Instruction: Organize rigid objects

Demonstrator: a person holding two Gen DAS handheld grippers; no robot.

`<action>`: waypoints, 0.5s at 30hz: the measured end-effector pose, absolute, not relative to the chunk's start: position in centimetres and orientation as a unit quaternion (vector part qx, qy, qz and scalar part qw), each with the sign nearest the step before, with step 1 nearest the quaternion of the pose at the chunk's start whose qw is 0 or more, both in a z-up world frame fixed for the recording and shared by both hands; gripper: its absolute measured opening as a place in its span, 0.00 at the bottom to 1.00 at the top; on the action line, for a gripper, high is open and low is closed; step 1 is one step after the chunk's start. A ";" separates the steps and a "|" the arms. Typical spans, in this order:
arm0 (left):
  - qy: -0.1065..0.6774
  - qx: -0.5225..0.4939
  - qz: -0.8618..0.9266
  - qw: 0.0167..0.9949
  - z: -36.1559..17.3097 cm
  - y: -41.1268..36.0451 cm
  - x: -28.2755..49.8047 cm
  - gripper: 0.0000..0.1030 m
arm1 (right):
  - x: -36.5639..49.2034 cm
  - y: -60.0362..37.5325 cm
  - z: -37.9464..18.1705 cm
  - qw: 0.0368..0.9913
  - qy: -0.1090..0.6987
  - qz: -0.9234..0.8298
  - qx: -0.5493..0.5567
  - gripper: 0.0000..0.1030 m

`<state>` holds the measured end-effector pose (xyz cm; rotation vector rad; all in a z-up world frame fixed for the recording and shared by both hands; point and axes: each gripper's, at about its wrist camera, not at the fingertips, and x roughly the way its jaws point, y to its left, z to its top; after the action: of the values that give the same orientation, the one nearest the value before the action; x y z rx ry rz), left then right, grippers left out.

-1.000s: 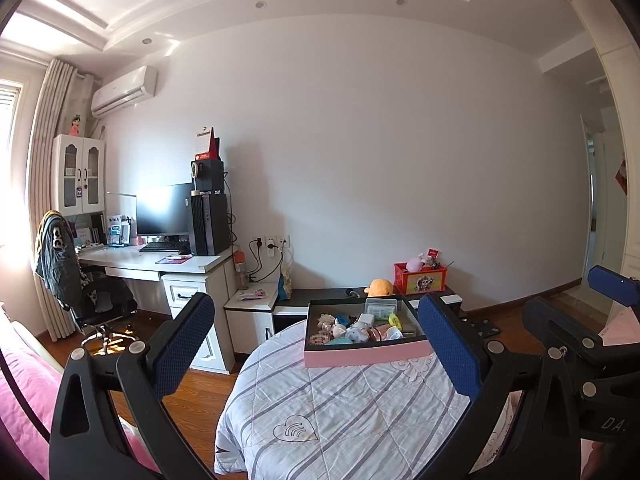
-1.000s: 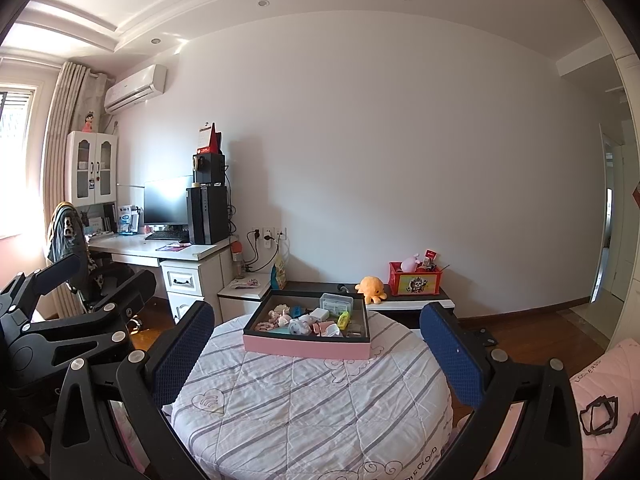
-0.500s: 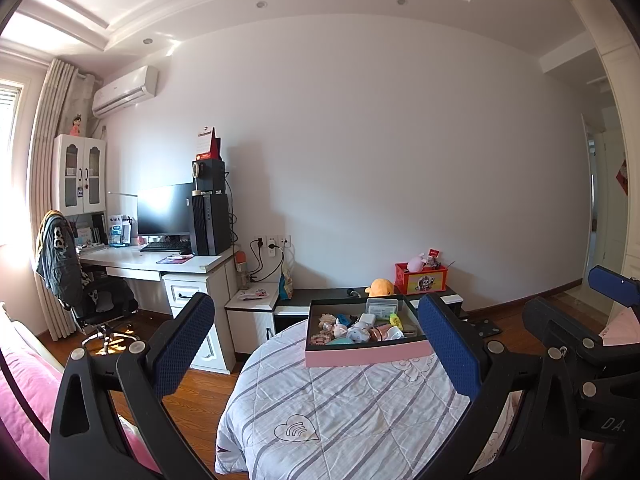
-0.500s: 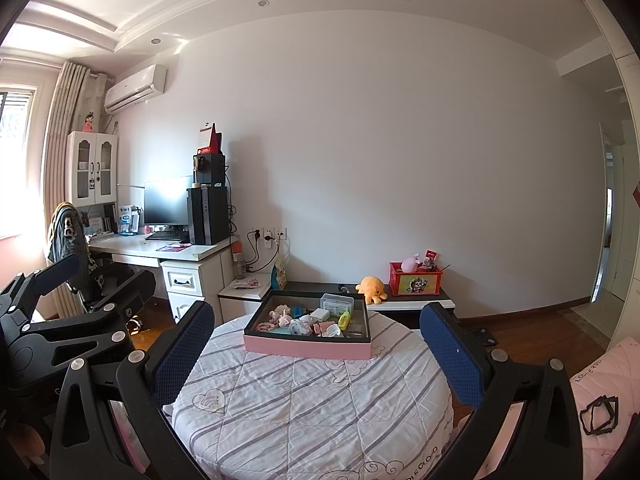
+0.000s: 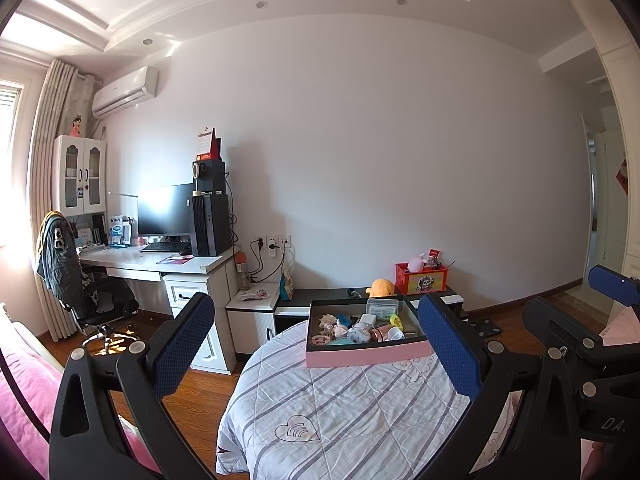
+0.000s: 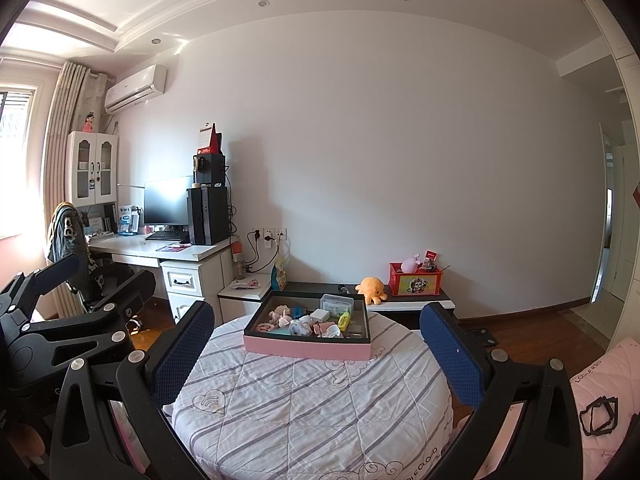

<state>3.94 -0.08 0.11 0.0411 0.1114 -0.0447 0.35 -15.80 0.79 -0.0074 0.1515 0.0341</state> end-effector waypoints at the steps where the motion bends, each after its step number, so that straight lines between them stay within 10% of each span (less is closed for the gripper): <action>1: 0.056 0.020 -0.022 0.998 0.1 0.0 3.9 1.00 | 0.4 -15.8 0.8 0.997 0.076 0.017 -0.003 1.00; 15: 0.056 0.021 -0.022 0.998 0.1 0.0 3.9 1.00 | 0.3 -15.7 0.8 0.997 0.074 0.016 -0.004 1.00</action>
<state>3.87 0.02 0.05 0.0414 0.1116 -0.0436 0.31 -15.72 0.82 -0.0090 0.1484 0.0325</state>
